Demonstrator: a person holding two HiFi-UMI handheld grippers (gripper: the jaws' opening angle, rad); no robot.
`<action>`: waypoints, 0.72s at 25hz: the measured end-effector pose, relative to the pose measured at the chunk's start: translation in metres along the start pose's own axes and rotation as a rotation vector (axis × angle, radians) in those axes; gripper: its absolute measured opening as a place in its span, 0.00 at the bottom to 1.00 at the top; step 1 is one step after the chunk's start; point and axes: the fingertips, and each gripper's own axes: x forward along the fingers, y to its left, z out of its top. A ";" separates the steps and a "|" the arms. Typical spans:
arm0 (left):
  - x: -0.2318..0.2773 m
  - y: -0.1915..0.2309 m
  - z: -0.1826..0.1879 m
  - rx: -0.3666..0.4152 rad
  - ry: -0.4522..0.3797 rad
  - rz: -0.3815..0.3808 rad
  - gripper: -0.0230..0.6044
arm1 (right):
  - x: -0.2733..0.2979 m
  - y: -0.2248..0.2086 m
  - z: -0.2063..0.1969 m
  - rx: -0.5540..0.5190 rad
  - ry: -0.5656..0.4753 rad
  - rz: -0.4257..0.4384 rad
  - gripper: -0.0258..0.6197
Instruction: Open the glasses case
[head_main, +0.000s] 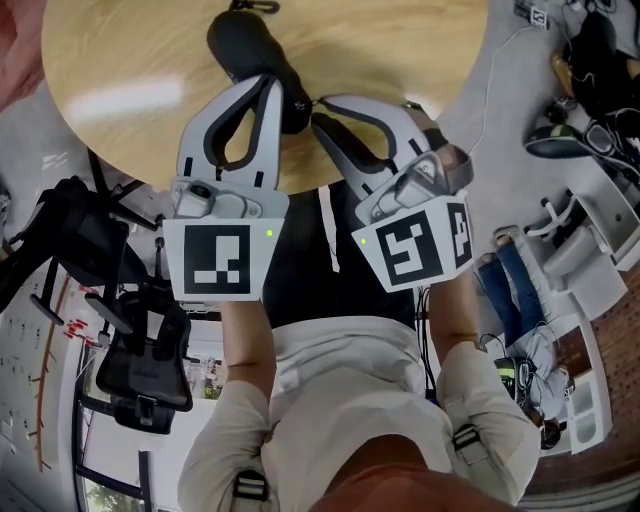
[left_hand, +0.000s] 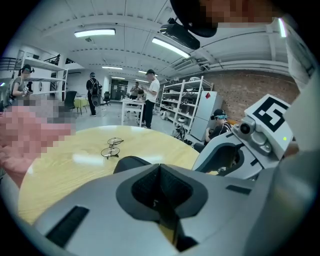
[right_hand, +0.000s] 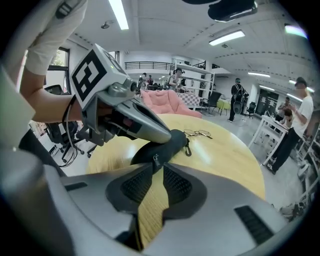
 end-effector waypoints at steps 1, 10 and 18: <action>0.000 0.000 0.000 -0.003 0.000 0.002 0.07 | 0.000 -0.001 0.000 -0.010 0.001 0.000 0.17; 0.000 0.001 -0.001 -0.012 0.001 -0.004 0.07 | 0.009 0.003 0.003 -0.031 -0.035 0.137 0.15; -0.001 0.001 -0.001 -0.009 0.006 -0.014 0.07 | 0.008 0.005 0.002 -0.035 -0.028 0.177 0.11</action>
